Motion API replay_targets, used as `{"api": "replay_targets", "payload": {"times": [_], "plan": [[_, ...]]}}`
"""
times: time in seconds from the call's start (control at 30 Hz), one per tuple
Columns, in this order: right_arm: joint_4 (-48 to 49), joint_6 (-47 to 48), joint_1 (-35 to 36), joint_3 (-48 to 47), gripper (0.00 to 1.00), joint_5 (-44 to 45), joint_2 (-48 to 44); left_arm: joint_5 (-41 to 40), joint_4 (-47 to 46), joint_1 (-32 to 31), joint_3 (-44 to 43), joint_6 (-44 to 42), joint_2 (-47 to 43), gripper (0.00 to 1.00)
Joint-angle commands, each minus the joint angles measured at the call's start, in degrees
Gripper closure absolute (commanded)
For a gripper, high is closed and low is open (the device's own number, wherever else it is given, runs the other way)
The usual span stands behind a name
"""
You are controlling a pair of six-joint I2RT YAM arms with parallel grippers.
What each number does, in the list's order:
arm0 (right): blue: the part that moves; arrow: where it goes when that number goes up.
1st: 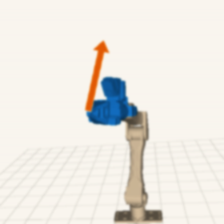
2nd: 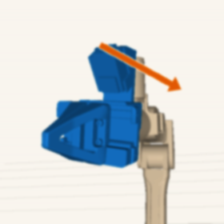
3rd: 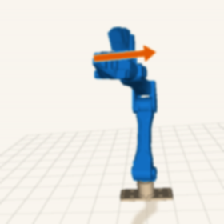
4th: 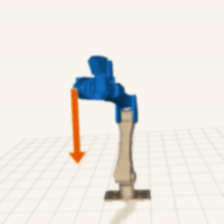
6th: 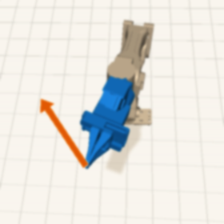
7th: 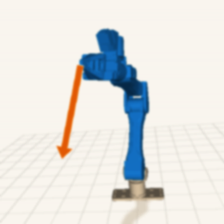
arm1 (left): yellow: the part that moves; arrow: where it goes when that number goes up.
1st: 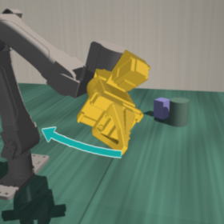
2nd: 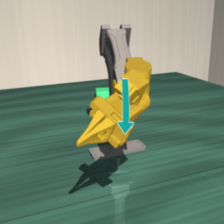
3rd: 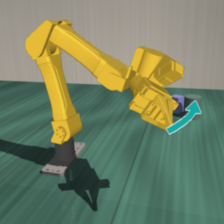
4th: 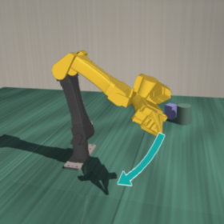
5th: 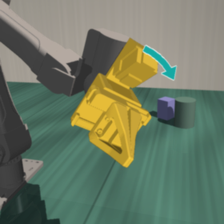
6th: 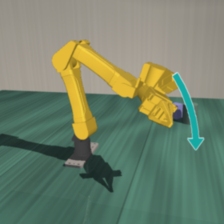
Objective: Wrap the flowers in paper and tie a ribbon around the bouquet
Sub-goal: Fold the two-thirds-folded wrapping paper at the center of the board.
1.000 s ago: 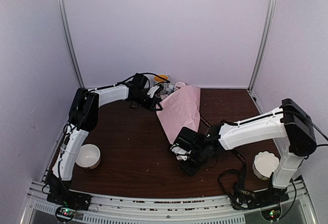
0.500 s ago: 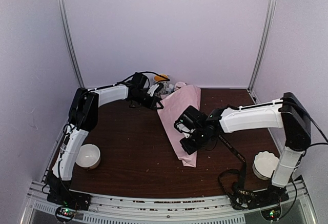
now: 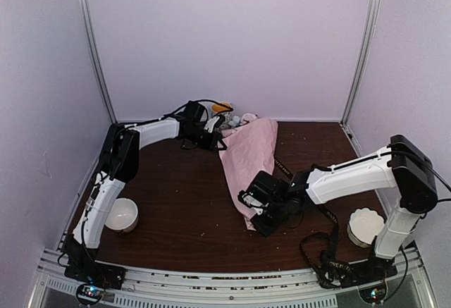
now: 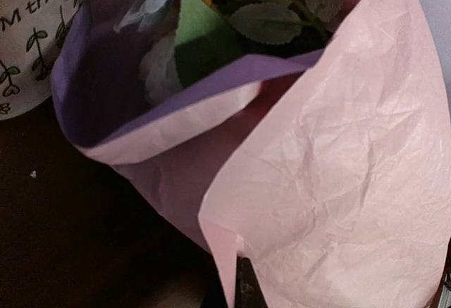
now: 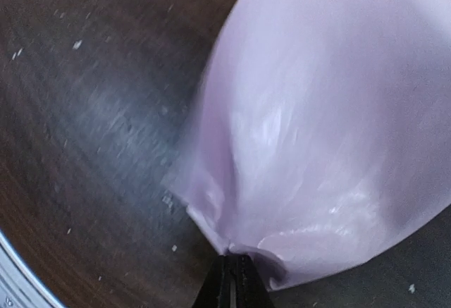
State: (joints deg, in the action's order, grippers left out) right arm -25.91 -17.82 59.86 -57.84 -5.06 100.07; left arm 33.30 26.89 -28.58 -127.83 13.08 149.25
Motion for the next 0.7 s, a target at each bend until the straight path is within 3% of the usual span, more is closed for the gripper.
{"api": "replay_targets", "payload": {"times": [0.0, 0.17, 0.33, 0.5, 0.67], "plan": [[-3.2, -0.3, 0.8, 1.0, 0.95, -5.7, -6.5, -1.4, -3.1, 1.4, -0.8, 1.9, 1.2, 1.0], [-3.2, -0.6, -4.2, 1.4, 0.9, -7.9, -14.7, 0.2, -3.4, 1.4, -0.6, 1.4, 1.3, 1.0], [1.2, -7.8, -15.3, 4.7, 0.73, -14.2, -14.7, 1.6, -4.1, 1.3, 0.1, 1.1, 1.2, 1.0], [11.7, -13.9, -15.8, 7.6, 0.53, -23.7, -10.9, 2.1, -5.1, 1.4, 1.3, 1.2, 0.7, 1.0], [16.4, -18.1, -15.6, 10.3, 0.48, -25.2, -6.7, 2.9, -6.2, 1.8, 2.0, 2.0, 0.7, 1.0]]}}
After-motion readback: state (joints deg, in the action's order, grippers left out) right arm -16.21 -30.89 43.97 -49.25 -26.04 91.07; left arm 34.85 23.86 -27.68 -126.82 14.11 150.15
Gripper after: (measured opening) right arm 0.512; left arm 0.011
